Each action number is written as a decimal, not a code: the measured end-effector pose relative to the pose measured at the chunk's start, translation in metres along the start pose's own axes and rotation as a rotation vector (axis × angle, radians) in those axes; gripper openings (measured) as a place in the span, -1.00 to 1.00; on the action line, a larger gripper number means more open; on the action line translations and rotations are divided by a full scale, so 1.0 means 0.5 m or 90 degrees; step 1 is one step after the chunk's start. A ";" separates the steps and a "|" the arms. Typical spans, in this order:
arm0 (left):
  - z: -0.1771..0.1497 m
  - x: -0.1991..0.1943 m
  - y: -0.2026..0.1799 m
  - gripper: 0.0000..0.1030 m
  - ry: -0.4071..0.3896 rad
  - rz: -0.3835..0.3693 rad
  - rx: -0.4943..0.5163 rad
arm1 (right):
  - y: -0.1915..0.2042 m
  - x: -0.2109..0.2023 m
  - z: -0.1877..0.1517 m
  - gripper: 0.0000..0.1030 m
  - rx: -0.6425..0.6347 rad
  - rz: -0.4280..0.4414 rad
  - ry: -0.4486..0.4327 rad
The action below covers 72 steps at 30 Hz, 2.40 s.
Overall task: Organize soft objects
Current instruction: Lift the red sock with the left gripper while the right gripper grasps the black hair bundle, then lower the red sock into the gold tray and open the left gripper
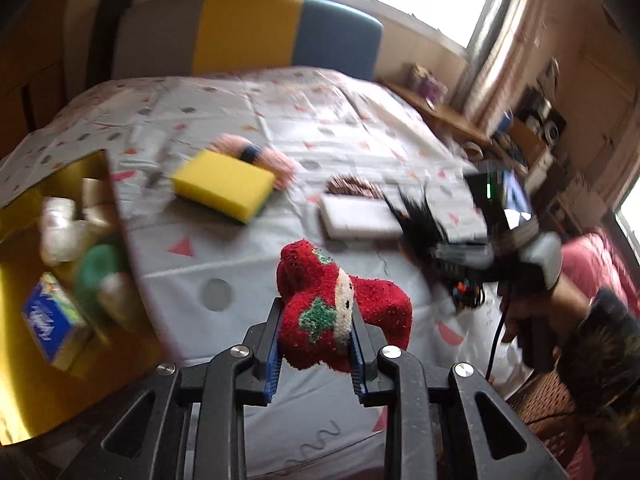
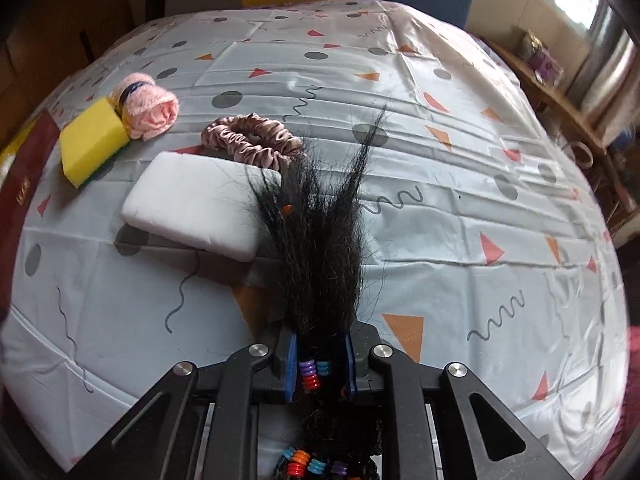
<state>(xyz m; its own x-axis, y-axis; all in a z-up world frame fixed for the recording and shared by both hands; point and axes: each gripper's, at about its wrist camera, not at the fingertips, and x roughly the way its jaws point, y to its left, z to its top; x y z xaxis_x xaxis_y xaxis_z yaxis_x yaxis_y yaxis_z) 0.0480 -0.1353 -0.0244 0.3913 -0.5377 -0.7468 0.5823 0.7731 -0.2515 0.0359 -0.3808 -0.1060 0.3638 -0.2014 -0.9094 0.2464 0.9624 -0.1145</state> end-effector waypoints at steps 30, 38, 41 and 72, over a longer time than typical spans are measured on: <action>0.072 -0.035 0.598 -0.44 -0.006 0.219 -0.400 | 0.017 0.002 0.003 -0.68 -0.035 -0.023 -0.006; 0.089 0.028 0.610 -0.16 0.033 0.240 -0.383 | 0.016 0.003 0.003 -0.68 -0.036 -0.023 -0.006; 0.084 0.016 0.605 -0.15 0.027 0.250 -0.370 | 0.017 0.002 0.003 -0.68 -0.036 -0.023 -0.006; -0.043 -0.157 0.345 -0.12 -0.060 0.349 -0.203 | 0.024 0.002 0.001 -0.69 -0.070 -0.049 -0.018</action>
<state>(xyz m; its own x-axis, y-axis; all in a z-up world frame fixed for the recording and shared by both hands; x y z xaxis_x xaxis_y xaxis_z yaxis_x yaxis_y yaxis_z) 0.1021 0.0475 -0.0222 0.6417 -0.0516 -0.7652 0.0448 0.9986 -0.0298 0.0398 -0.3696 -0.1081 0.3739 -0.2792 -0.8845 0.1757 0.9577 -0.2280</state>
